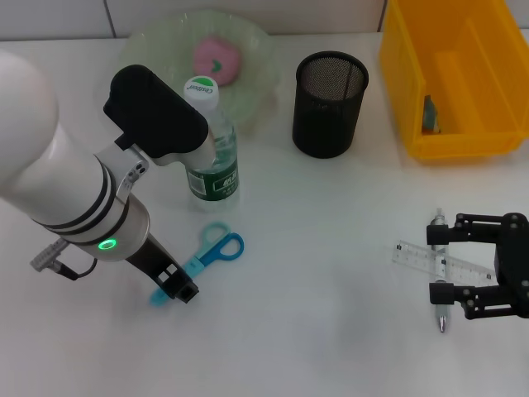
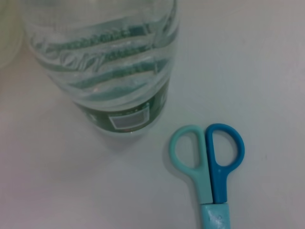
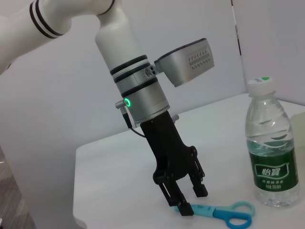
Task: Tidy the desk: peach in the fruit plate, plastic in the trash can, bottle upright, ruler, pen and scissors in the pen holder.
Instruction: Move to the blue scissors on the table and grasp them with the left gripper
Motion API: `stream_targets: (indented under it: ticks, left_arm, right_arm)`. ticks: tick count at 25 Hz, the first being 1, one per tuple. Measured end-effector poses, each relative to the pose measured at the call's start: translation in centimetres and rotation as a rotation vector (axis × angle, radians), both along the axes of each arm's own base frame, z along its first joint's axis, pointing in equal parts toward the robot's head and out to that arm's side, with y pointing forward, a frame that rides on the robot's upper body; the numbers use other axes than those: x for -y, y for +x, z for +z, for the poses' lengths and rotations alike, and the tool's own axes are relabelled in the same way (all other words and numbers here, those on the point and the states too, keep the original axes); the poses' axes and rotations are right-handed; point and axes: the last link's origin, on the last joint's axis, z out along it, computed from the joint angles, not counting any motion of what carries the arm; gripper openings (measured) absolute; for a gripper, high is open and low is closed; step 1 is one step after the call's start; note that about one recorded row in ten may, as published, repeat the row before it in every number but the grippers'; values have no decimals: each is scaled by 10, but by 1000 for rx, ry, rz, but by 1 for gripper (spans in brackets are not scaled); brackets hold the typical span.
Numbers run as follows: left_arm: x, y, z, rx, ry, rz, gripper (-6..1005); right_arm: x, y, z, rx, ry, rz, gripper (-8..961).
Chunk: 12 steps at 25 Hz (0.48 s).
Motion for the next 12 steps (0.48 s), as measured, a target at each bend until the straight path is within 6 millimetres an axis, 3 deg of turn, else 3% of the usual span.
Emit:
stream_targets:
  ticks: [1, 12]
  left_arm:
    - [0, -1, -1, -2, 1, 4, 584]
    - [-1, -4, -2, -5, 1, 20, 529]
  right_arm:
    - [0, 0, 0, 0, 0, 0, 779]
    - [-1, -1, -1, 2, 3, 1, 779]
